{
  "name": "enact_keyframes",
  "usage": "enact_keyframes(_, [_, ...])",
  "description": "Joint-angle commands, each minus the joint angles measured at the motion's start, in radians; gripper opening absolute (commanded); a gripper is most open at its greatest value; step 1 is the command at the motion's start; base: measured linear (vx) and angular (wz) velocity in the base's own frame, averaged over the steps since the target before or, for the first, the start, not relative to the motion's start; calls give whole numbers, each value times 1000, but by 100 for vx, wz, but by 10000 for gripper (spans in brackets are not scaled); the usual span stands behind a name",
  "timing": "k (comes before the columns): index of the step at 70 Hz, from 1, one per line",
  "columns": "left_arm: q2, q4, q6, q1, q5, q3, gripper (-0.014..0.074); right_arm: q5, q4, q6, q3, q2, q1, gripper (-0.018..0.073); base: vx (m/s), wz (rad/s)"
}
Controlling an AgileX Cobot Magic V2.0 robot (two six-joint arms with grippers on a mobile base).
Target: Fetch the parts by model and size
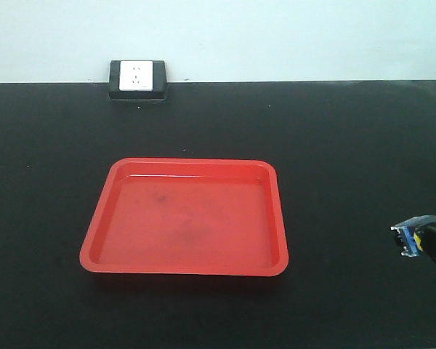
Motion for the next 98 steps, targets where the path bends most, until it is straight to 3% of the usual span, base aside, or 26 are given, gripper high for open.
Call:
enact_keyframes(1, [31,5,-31,-7,-127,-26,-6,-80,-10,-4,-29,14,-5,-10,0,0])
enact_keyframes(14, [166,2,-36,-7,-163,-58,-3,-80,-10,-4,-29,14,-5,-10,0,0])
enact_keyframes(38, [609,-49,-15,-8,-225,-253,3,-80,-10,-4,-29,14,-5,-10,0,0])
enact_keyframes(48, [784,-82,69,-8,-235,-353,3,-80,-10,-4,-29,14,-5,-10,0,0])
enact_keyframes(59, [977,-179,181,-12,-238,-458,4,-80,-10,-4,-29,14,-5,-10,0,0])
enact_keyframes(68, [1110,-217,285,-18,-238,-524,4,-79,-10,-4,-29,14,-5,-10,0,0])
enact_keyframes(81, [1284,-224,300,-18,-259,-598,4,-79,-10,-4,-29,14,-5,-10,0,0])
enact_keyframes(98, [1455,-230,317,-18,-375,-606,8,-79,-10,-4,-29,14,-5,-10,0,0])
